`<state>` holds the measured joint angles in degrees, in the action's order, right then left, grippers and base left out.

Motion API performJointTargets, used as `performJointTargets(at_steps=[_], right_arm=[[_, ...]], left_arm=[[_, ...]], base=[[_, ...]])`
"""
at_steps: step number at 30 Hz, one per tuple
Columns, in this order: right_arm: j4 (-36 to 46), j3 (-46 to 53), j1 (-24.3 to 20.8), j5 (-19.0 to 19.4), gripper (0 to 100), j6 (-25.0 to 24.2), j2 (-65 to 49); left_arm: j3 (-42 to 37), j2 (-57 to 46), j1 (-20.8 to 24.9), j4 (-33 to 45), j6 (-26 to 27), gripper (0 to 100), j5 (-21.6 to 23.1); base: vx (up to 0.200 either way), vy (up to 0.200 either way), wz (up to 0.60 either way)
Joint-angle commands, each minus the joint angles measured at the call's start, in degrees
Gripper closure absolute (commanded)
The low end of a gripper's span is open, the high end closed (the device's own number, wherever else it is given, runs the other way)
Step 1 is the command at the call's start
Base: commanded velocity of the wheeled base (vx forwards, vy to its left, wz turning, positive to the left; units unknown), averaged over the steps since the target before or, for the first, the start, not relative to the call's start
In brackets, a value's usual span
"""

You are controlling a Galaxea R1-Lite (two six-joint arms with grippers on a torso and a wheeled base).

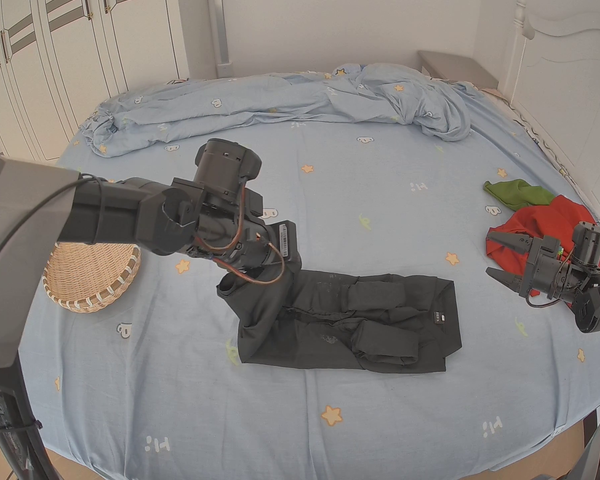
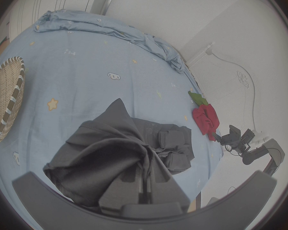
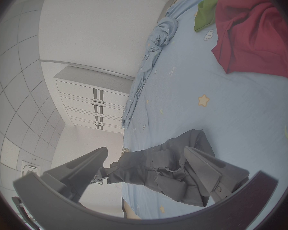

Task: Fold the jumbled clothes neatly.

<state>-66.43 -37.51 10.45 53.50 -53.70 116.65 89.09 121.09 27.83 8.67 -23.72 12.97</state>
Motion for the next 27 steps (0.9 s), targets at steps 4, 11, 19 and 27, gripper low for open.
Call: performJointTargets(at_steps=[4,11,19,27], right_arm=[[0.0,-0.3,0.0,0.0,0,0.0,0.2],[0.0,-0.4,0.1,0.0,0,-0.1,0.2],[0.0,-0.7,0.5,0.0,0,-0.1,0.0],[0.0,-1.2,0.9,0.0,0,-0.9,0.1]], left_arm=[[11.5,6.0,4.1,8.1,-0.3,100,-0.2],[18.4,9.3,7.7,12.4,-0.4,100,-0.3],[25.5,14.4,12.5,16.8,-0.4,100,-2.6],[25.5,18.0,14.3,16.6,0.1,100,-2.4]], base=[[0.000,0.000,0.00],[0.000,0.000,0.00],[0.000,0.000,0.00],[0.000,0.000,0.00]])
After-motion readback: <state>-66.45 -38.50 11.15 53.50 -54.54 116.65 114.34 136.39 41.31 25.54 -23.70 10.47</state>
